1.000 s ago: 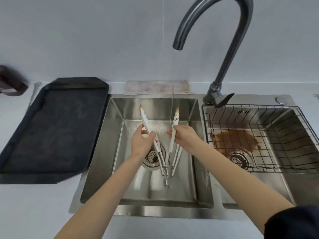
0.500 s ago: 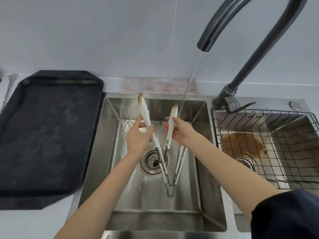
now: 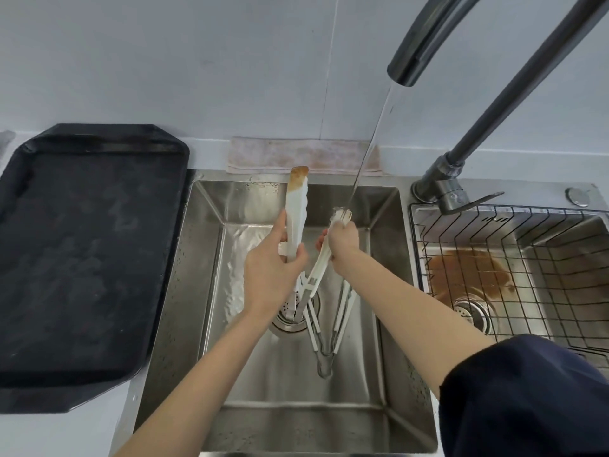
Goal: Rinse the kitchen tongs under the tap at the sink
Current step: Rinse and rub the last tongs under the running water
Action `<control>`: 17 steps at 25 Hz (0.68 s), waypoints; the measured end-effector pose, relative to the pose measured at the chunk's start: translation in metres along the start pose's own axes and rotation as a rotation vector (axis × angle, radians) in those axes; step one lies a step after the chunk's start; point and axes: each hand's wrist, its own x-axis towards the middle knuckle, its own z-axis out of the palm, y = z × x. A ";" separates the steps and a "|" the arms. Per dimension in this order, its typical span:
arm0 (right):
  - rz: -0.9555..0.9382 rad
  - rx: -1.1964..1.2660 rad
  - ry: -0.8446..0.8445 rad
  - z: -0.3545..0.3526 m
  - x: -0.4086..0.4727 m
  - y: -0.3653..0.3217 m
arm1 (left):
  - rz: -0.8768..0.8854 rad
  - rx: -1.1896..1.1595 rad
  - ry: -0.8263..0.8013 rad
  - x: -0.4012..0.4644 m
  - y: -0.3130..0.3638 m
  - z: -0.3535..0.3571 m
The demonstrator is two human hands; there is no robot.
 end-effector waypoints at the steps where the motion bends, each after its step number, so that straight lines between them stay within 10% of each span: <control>1: -0.004 -0.062 0.035 0.000 0.002 0.002 | 0.006 0.001 0.003 -0.001 0.002 0.002; 6: 0.109 -0.172 0.067 0.000 0.007 0.004 | 0.005 -0.073 -0.022 -0.009 0.010 0.014; 11: 0.092 0.237 -0.233 -0.012 0.006 0.001 | -0.139 -0.196 0.073 -0.004 -0.003 0.007; 17: 0.069 0.470 -0.451 -0.026 -0.007 -0.017 | -0.556 -0.461 0.027 -0.002 -0.026 0.001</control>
